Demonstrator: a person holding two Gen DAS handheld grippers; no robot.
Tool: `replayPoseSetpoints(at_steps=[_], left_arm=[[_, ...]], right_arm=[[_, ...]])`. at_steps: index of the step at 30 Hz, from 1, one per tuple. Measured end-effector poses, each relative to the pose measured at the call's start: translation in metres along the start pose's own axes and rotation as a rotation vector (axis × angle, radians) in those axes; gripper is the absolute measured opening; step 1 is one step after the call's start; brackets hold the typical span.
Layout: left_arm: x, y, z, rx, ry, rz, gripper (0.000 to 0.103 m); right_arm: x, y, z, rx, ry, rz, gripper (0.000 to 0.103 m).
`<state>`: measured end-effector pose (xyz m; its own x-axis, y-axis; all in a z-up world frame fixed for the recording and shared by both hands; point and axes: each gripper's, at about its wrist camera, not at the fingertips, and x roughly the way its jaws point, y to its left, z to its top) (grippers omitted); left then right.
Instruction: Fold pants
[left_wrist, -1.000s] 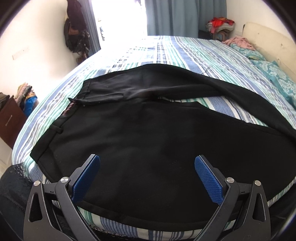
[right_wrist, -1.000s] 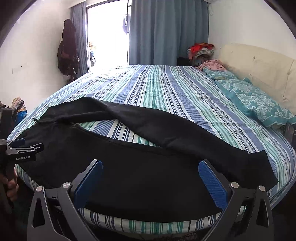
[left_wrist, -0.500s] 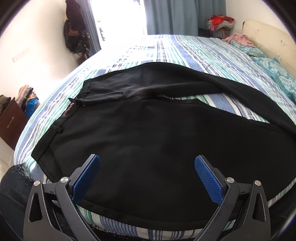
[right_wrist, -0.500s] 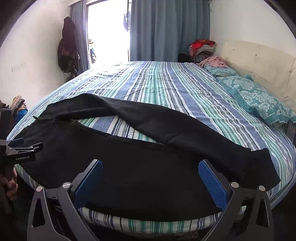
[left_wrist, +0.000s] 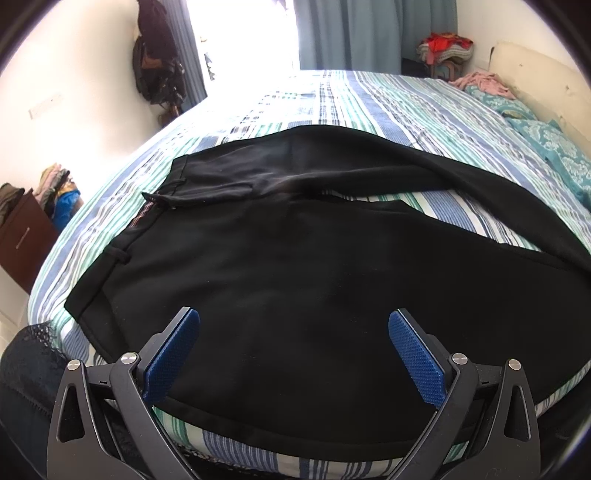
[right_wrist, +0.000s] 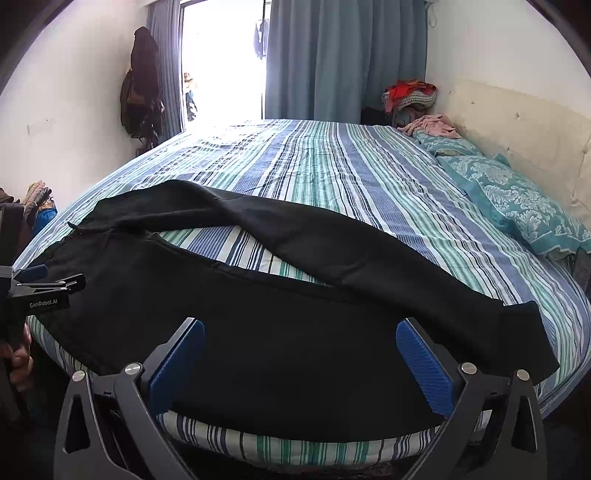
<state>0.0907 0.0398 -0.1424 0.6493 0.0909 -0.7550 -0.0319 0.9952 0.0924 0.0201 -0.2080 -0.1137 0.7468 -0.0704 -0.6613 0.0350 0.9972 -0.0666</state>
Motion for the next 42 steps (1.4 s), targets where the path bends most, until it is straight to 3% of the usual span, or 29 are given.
replayPoseSetpoints(at_steps=[36, 39, 42], left_arm=[[0.000, 0.004, 0.004, -0.018, -0.005, 0.013, 0.102], [-0.001, 0.004, 0.005, -0.025, -0.007, 0.014, 0.102], [-0.006, 0.006, 0.007, -0.032, -0.025, 0.010, 0.102]], right_arm=[[0.001, 0.003, -0.003, -0.009, 0.005, 0.017, 0.103], [0.000, -0.005, -0.004, 0.037, 0.011, 0.039, 0.103], [-0.002, -0.034, -0.009, 0.199, 0.032, 0.081, 0.103]])
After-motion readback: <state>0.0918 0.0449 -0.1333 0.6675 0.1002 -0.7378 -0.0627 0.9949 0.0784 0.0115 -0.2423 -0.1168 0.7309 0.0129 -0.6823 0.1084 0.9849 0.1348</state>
